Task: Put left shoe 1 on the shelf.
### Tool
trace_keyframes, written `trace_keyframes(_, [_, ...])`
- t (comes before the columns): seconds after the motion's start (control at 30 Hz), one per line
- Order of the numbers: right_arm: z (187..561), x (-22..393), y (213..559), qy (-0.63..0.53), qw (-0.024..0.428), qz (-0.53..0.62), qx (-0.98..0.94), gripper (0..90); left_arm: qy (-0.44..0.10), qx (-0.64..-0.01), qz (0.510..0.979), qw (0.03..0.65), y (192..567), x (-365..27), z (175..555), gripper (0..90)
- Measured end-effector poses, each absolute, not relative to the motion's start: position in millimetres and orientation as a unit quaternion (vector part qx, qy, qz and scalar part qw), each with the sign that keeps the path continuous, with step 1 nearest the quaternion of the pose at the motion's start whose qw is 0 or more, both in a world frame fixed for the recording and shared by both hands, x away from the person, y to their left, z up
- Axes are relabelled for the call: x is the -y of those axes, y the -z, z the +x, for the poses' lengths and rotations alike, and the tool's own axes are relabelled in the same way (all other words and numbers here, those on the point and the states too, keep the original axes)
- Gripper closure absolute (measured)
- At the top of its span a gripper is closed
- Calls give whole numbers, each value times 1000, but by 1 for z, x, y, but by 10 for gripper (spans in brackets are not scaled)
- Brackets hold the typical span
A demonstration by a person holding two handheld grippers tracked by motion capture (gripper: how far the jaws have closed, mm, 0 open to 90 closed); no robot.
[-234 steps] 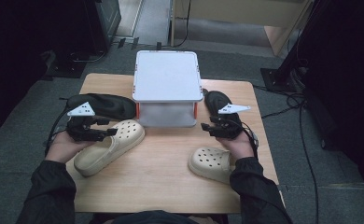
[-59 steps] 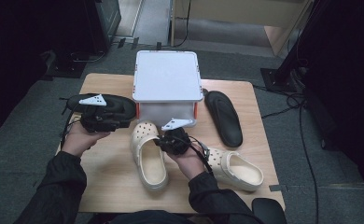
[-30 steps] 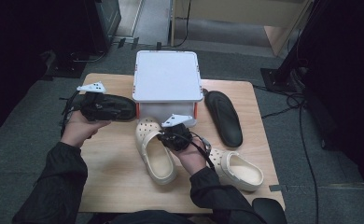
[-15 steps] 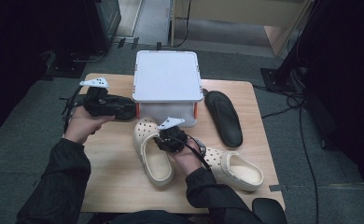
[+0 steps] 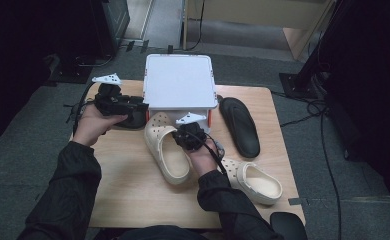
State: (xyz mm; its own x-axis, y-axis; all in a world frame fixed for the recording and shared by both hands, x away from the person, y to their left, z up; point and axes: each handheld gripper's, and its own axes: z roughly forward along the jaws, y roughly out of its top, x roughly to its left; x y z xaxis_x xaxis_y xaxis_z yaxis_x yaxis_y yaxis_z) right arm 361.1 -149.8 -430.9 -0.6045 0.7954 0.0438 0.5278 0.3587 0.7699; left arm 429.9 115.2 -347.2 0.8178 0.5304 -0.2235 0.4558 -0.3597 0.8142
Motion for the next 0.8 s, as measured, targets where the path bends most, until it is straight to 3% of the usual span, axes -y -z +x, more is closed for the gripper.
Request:
trace_keyframes(0.4, [393,150,441,-380,191,470,-774,776,-43,-310,824,472,358,-112,456,713])
trace_keyframes(0.57, [393,146,445,-380,200,474,-769,762,-51,-303,828,470,359,-109,456,727])
trace_keyframes(0.7, [392,147,447,-387,184,476,-768,709,-50,-298,828,472,361,-107,457,749])
trace_keyframes(0.8, [392,151,448,-395,159,479,-768,598,-50,-296,830,471,362,-106,457,761])
